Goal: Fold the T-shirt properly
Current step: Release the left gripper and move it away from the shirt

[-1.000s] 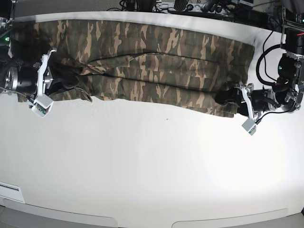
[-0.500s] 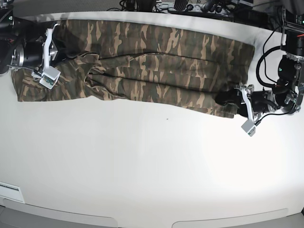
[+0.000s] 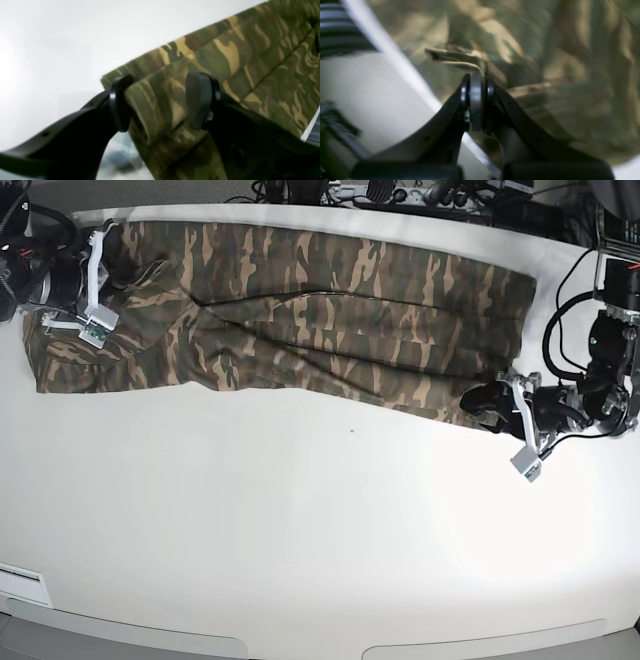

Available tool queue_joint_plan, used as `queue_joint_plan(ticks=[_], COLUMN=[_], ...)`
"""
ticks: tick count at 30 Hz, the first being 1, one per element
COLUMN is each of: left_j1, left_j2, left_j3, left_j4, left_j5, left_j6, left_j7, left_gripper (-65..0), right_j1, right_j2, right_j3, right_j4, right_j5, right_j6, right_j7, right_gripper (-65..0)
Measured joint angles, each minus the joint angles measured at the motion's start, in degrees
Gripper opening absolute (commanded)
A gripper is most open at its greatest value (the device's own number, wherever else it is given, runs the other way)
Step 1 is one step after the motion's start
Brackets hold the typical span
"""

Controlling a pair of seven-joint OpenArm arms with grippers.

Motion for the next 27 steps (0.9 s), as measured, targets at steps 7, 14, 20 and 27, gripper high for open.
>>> queue_joint_plan(ticks=[7, 14, 20, 27], left_j1=[-2.54, -7.34, -11.10, -10.25], left_j2=[-1.62, -7.43, -12.92, -11.69], left_j3=[-0.61, -0.85, -1.60, -1.81], left_j4=[-0.04, -0.04, -0.04, -0.04], left_j5=[-1.53, -6.40, -18.16, -22.47], left_j6=[0.00, 0.02, -0.44, -0.50], left_j7=[6.49, 10.21, 14.43, 16.92], left_gripper=[-29.4, -29.4, -40.1, -65.0], right_j1=[-0.17, -0.61, -0.61, -0.46], right_j2=[-0.33, -0.33, -0.31, -0.28], right_j3=[0.00, 0.00, 0.00, 0.00], right_j4=[0.00, 0.00, 0.00, 0.00], right_j5=[-5.62, -5.38, -1.36, 3.89], right_j6=[0.00, -0.02, -0.02, 0.00], right_j7=[1.27, 1.07, 1.07, 1.07], right_gripper=[-44.2, -37.4, -37.3, -37.4])
